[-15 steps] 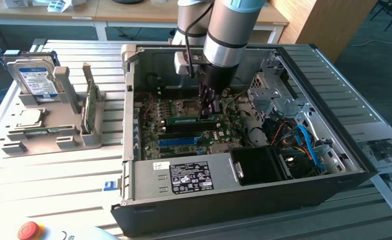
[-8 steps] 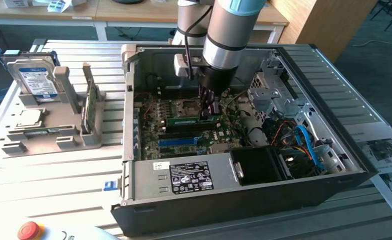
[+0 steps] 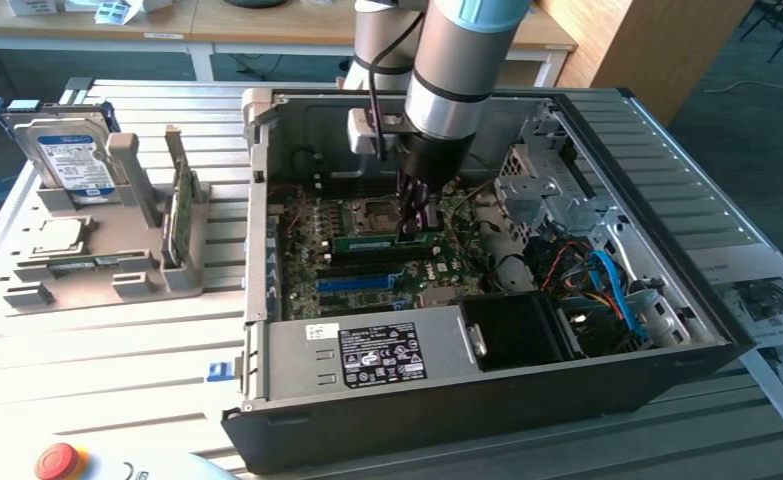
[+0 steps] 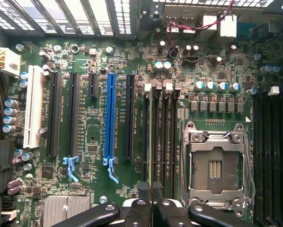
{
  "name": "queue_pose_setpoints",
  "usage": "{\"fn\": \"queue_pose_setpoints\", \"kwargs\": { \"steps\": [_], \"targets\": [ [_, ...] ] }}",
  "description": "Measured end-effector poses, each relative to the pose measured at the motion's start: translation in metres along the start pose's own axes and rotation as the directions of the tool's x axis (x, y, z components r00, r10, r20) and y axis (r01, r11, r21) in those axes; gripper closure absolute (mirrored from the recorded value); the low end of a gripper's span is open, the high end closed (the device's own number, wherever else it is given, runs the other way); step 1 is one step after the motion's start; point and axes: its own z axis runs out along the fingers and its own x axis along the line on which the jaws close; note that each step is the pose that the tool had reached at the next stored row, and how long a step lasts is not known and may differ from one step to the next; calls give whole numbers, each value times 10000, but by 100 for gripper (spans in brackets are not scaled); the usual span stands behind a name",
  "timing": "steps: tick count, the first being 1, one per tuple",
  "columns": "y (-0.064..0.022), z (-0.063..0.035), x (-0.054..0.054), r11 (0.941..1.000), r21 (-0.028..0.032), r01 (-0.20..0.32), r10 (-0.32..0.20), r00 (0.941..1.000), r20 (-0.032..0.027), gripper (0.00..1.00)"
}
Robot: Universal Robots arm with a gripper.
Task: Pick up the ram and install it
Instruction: 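Insert the ram into the slot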
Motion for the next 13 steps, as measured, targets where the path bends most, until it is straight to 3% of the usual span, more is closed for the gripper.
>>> {"fn": "queue_pose_setpoints", "kwargs": {
  "steps": [13],
  "targets": [
    [-3,34,7,10000,0,1,-1,10000,0,88]
  ]
}}
